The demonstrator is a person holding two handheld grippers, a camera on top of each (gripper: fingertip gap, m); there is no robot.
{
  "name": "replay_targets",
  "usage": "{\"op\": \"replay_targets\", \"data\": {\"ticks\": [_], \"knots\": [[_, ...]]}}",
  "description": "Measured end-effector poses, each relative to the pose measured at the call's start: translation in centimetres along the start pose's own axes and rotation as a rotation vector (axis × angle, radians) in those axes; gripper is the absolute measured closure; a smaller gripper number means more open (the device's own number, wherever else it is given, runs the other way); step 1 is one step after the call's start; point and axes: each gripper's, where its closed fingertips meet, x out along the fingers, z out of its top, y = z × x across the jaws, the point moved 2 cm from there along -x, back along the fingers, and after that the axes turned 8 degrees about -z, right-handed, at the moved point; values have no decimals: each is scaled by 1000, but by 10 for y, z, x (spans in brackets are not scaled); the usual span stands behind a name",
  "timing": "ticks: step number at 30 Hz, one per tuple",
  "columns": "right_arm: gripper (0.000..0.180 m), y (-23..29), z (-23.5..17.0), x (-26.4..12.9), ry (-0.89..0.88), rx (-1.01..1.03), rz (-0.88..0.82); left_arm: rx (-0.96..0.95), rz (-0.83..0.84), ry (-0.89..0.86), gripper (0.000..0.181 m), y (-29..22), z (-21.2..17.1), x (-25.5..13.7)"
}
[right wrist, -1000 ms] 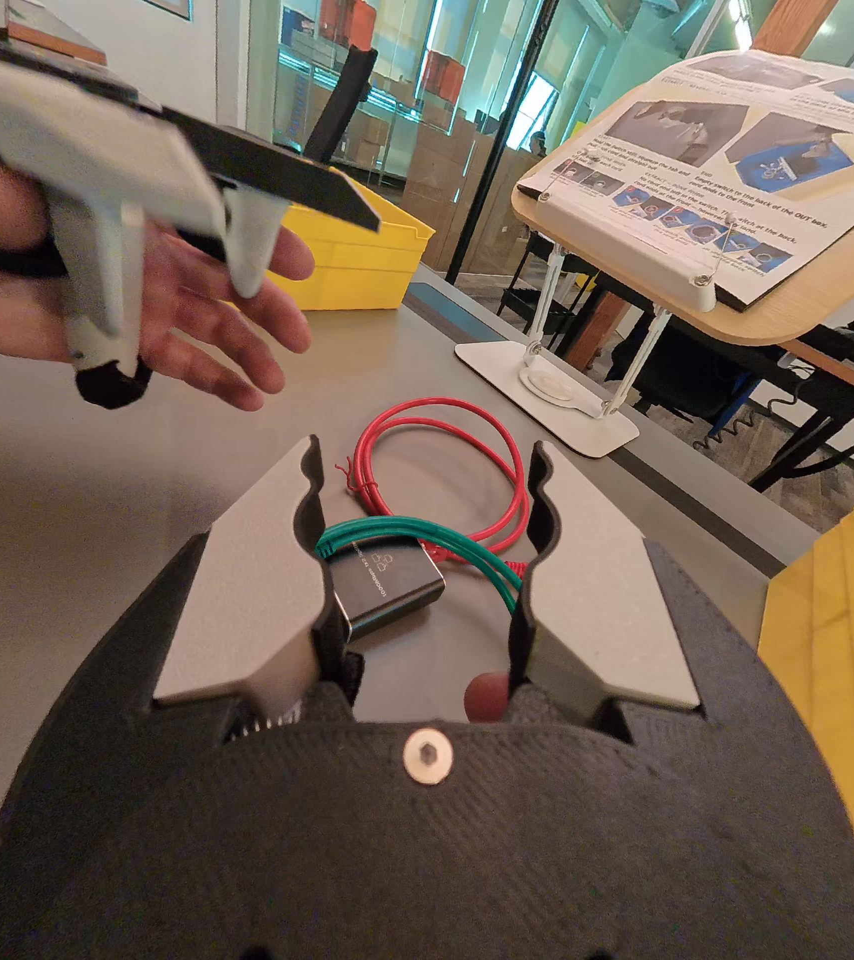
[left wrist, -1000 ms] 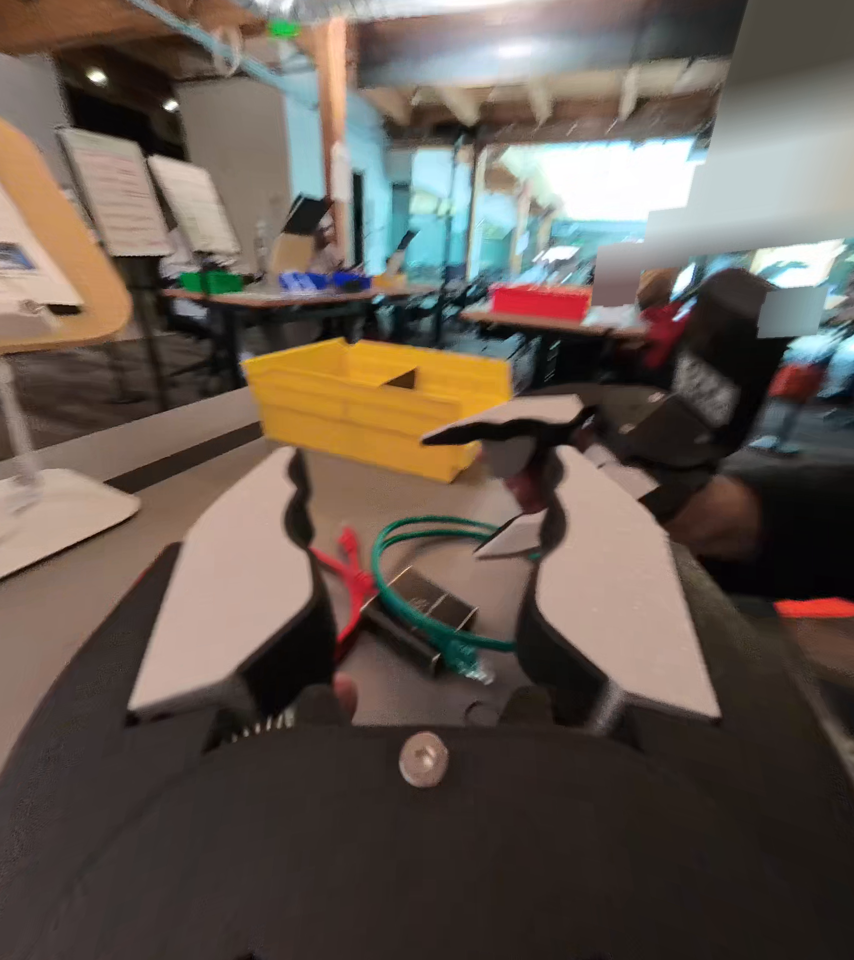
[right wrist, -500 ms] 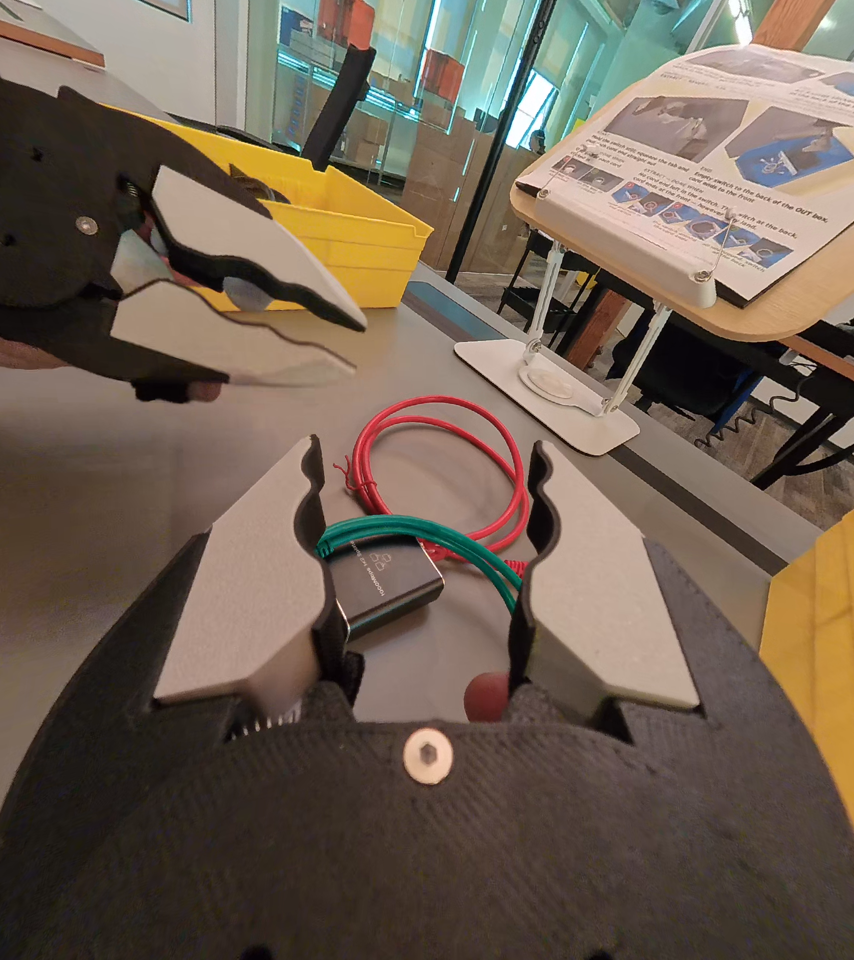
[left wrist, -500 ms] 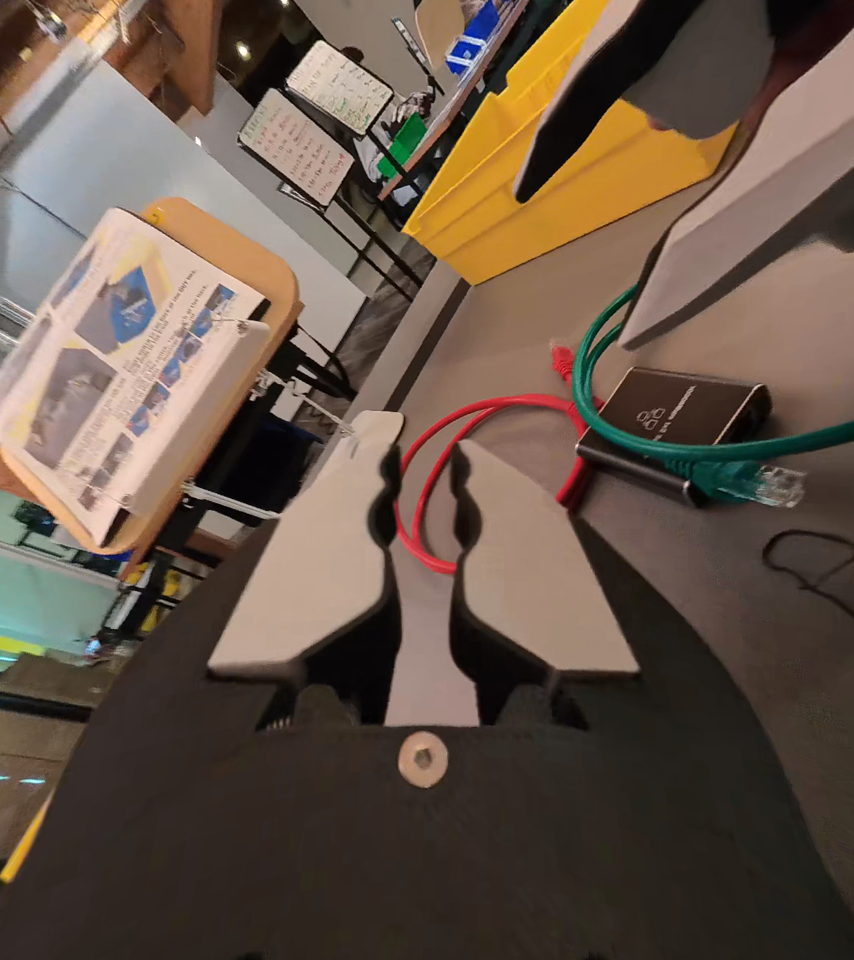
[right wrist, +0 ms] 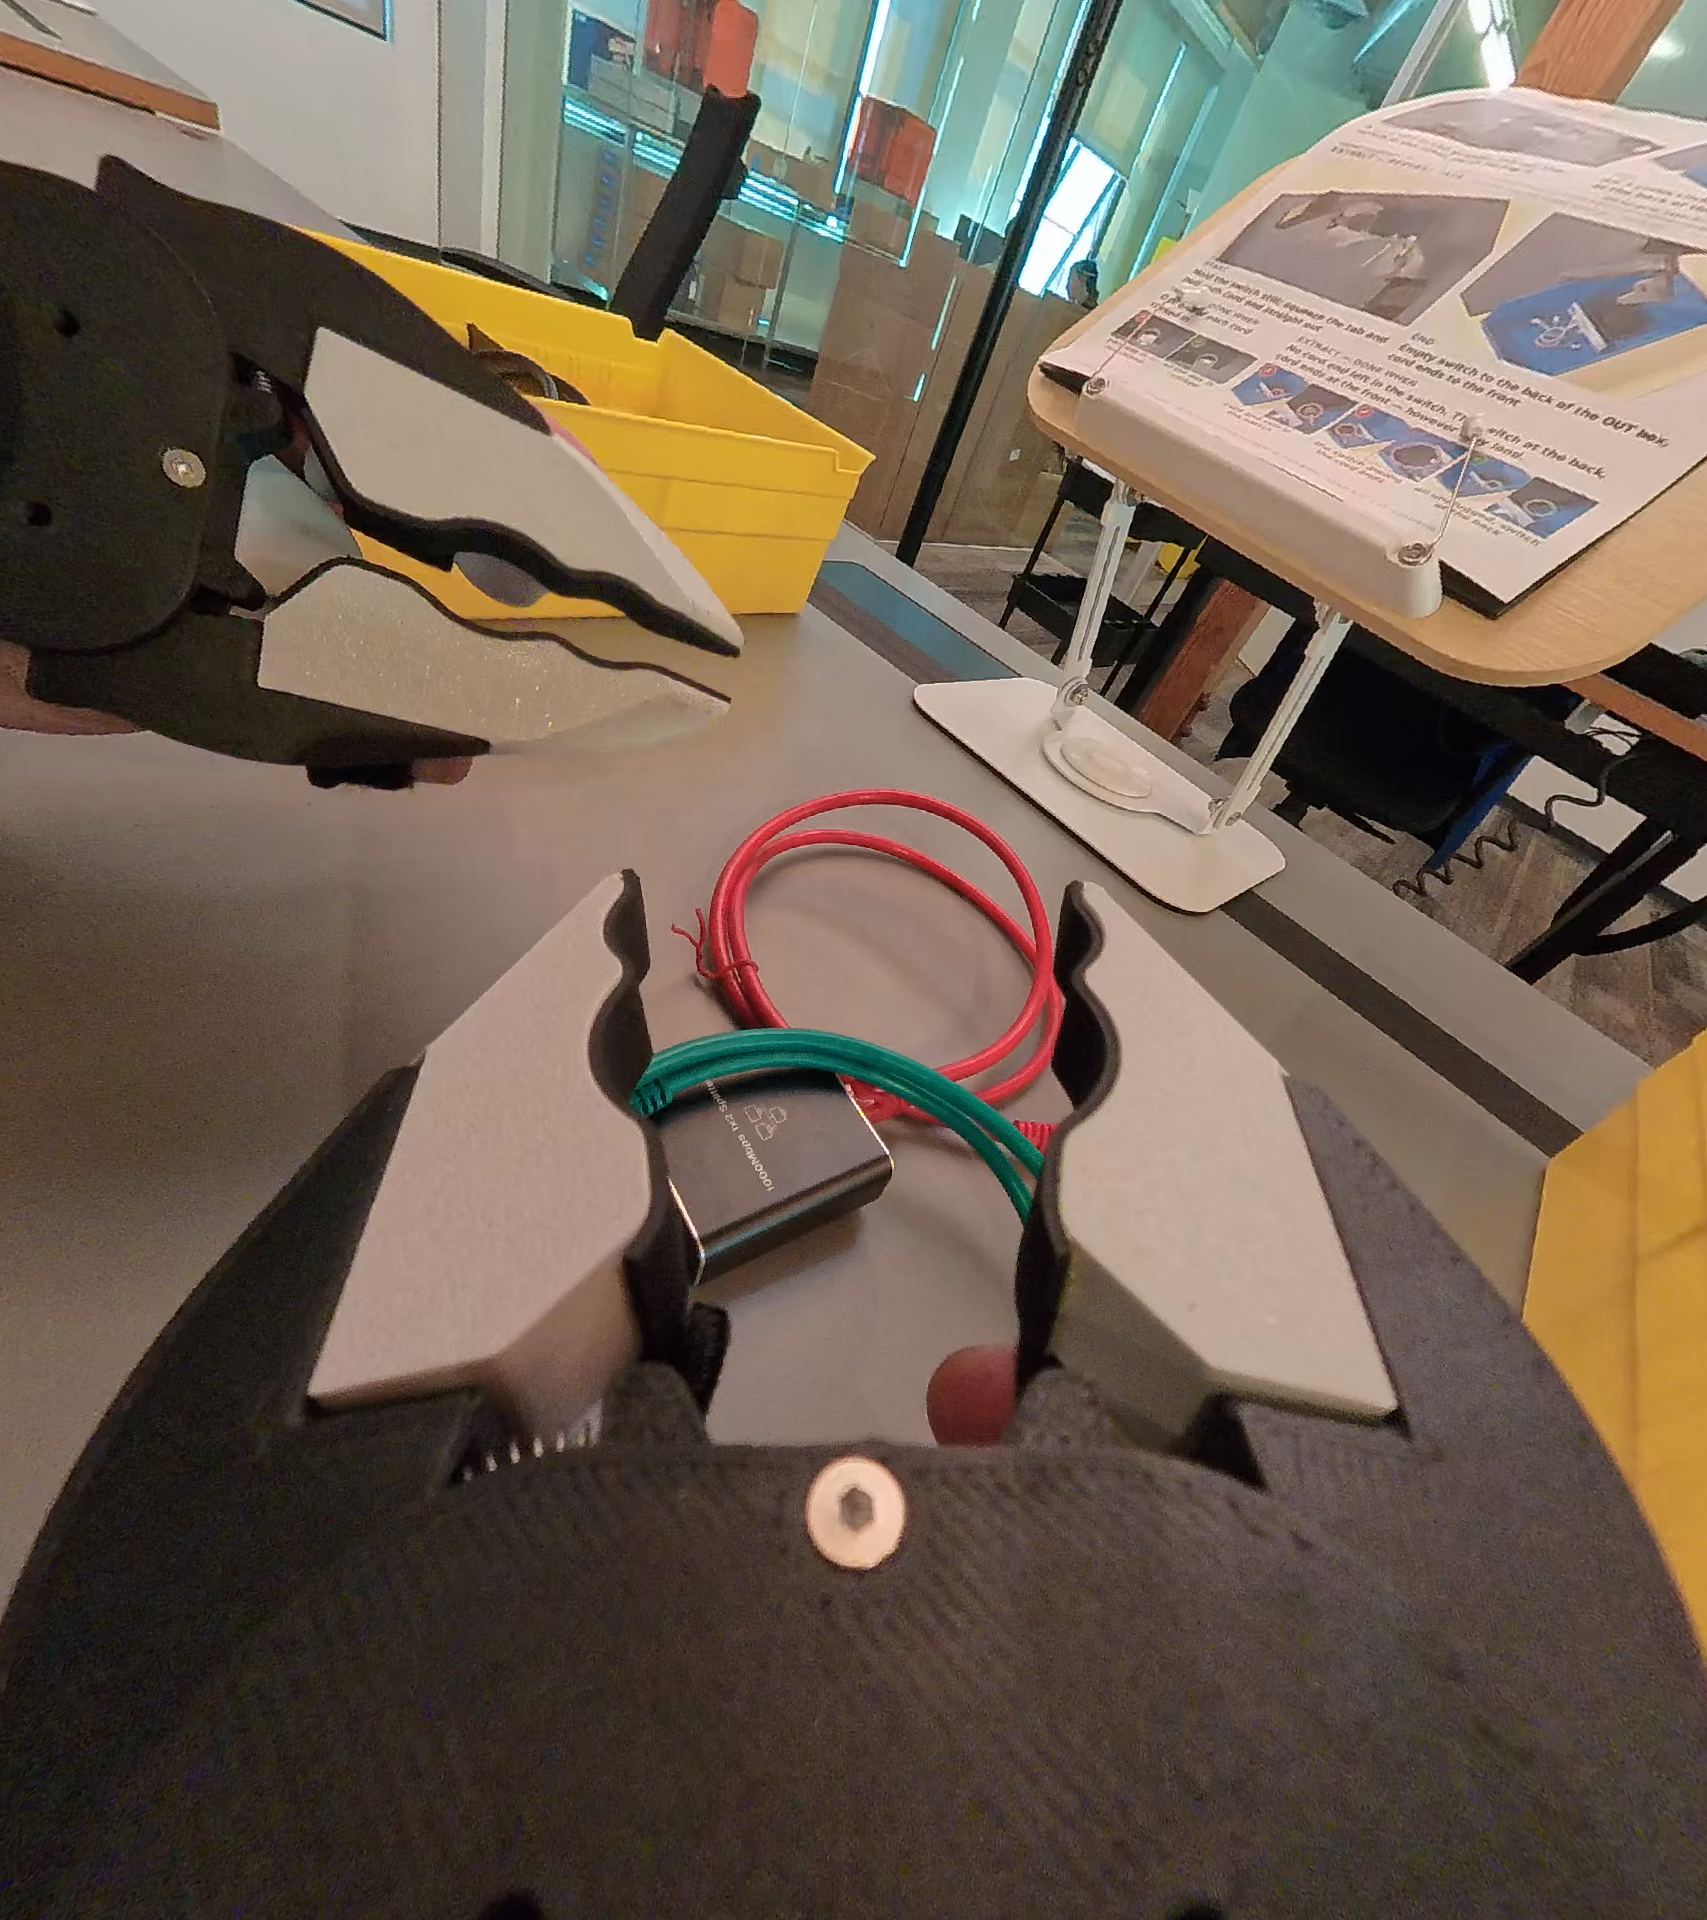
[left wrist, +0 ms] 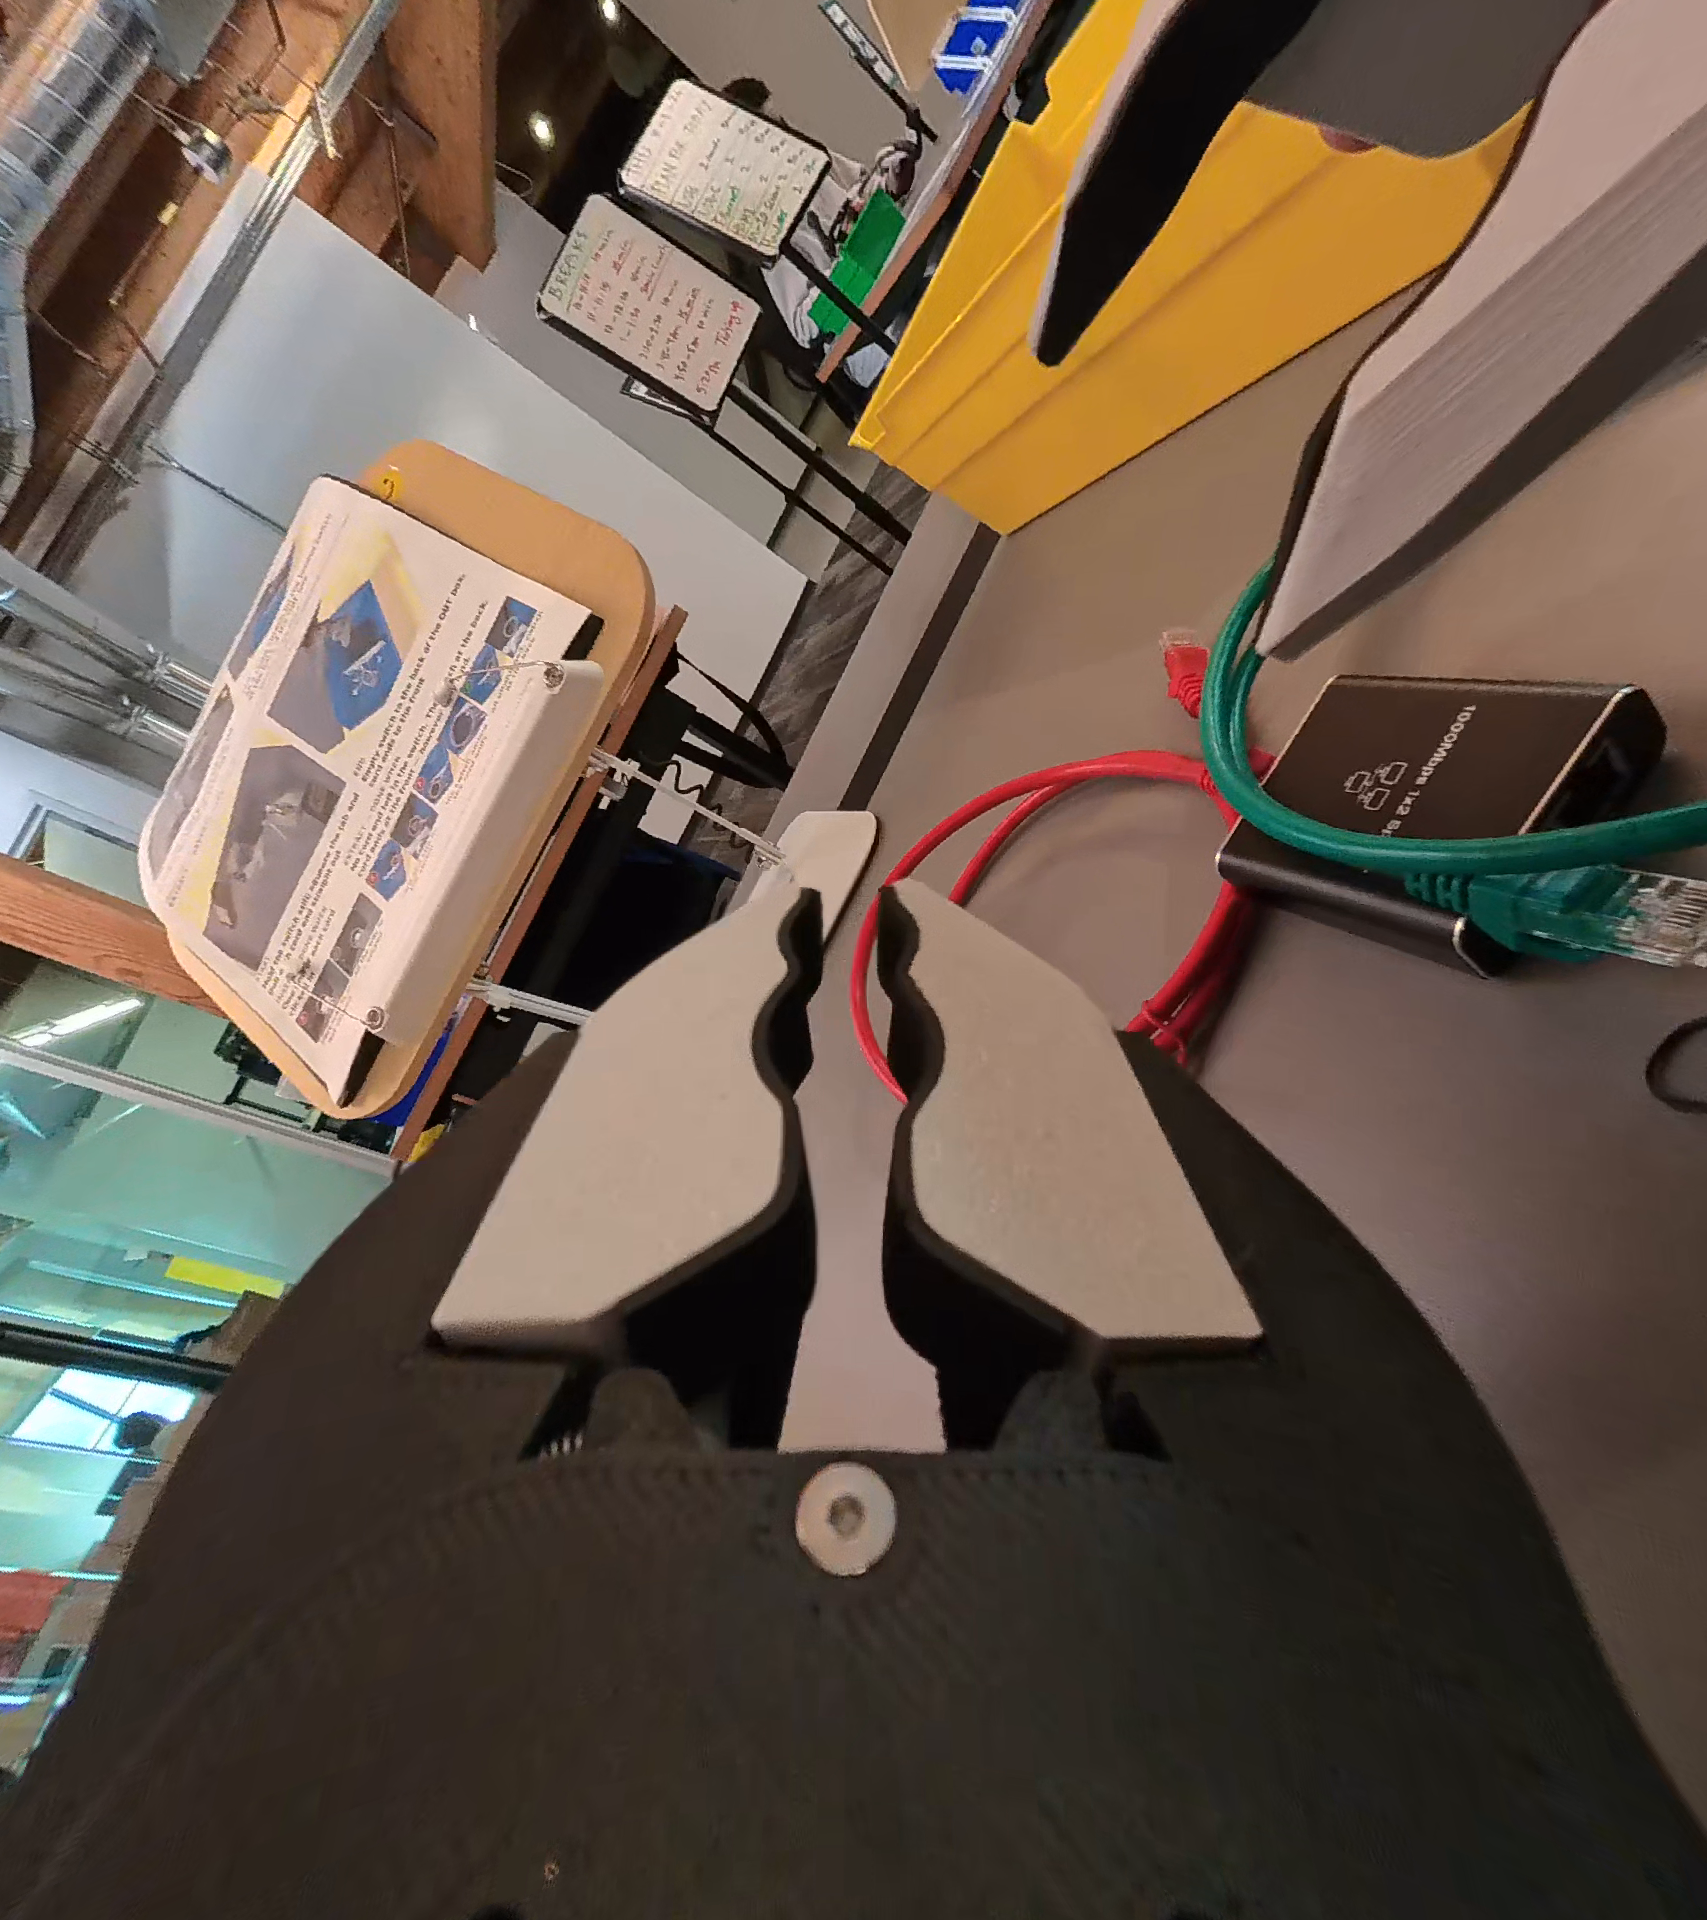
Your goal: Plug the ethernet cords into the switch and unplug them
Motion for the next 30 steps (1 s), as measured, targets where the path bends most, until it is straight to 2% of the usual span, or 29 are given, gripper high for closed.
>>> {"op": "replay_targets", "data": {"ticks": [10,12,14,15,16,17,21,22,26,28,30], "knots": [[103,0,-1,0,3,-2,3,-28,-9,-35,173,0,4,-1],[103,1,-1,0,4,-1,4,-42,-6,-39,169,0,4,-1],[103,1,-1,0,4,-2,6,-39,19,-48,144,2,5,-1],[103,1,-1,0,4,-2,6,-32,23,-56,144,2,6,-1],[103,1,-1,0,5,-3,6,-27,16,-68,164,1,8,-3],[103,2,-1,0,5,-3,7,-27,14,-83,172,2,11,-4],[103,2,-1,0,4,-3,7,-36,73,-154,173,13,23,-13],[103,2,-1,0,4,-3,7,-39,83,-162,171,14,24,-14],[103,2,-1,0,5,-3,9,-45,138,-218,143,21,33,-21],[103,3,-1,0,5,-4,10,-48,153,-254,150,23,38,-25],[103,3,-1,0,5,-4,9,-46,157,-297,170,25,46,-32]]}}
